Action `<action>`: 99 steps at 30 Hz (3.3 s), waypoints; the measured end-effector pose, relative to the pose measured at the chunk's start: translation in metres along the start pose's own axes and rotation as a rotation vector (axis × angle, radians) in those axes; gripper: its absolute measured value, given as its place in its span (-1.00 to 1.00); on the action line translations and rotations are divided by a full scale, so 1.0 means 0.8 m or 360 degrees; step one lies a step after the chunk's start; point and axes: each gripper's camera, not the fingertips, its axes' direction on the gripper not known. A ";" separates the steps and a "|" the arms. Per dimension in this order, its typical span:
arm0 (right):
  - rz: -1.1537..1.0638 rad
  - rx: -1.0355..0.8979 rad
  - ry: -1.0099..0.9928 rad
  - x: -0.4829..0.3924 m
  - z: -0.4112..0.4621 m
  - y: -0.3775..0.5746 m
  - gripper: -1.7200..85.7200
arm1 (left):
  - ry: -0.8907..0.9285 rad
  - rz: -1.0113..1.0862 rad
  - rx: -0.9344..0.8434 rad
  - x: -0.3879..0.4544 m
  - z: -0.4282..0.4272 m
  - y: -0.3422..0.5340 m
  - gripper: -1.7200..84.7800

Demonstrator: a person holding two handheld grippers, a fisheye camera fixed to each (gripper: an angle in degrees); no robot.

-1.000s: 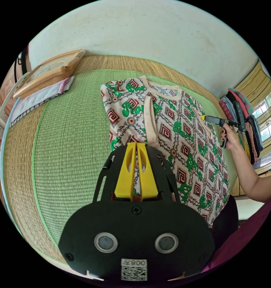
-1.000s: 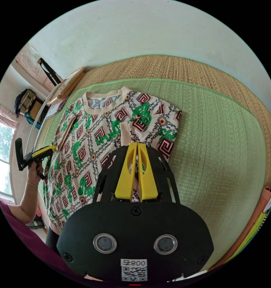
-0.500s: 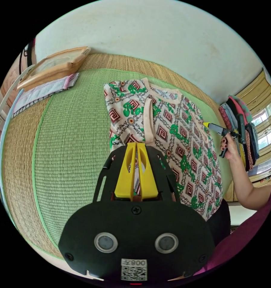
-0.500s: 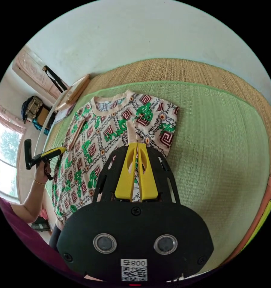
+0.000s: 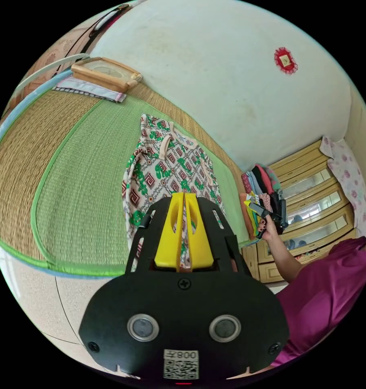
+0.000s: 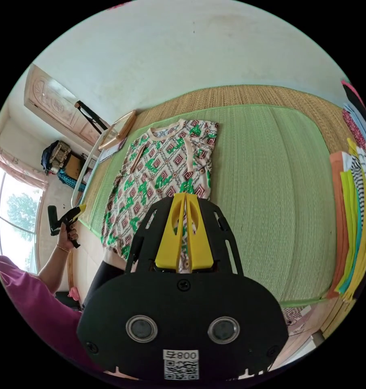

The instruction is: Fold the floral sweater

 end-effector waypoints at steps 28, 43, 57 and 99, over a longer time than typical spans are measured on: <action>0.0270 -0.0144 -0.0128 0.045 -0.004 0.313 -0.87 | 0.0041 -0.0626 -0.0174 -0.018 -0.180 0.247 -0.80; 0.0399 -0.0492 -0.0006 0.030 0.130 0.213 -0.82 | 0.0062 -0.0686 -0.0189 0.010 -0.235 0.282 -0.79; 0.0381 -0.0490 -0.0031 0.016 0.135 0.205 -0.90 | 0.0095 -0.0735 -0.0222 0.037 -0.248 0.294 -0.79; 0.0216 -0.0620 -0.0018 -0.011 0.142 0.181 -0.96 | 0.0404 -0.0722 -0.0096 0.049 -0.264 0.262 -0.72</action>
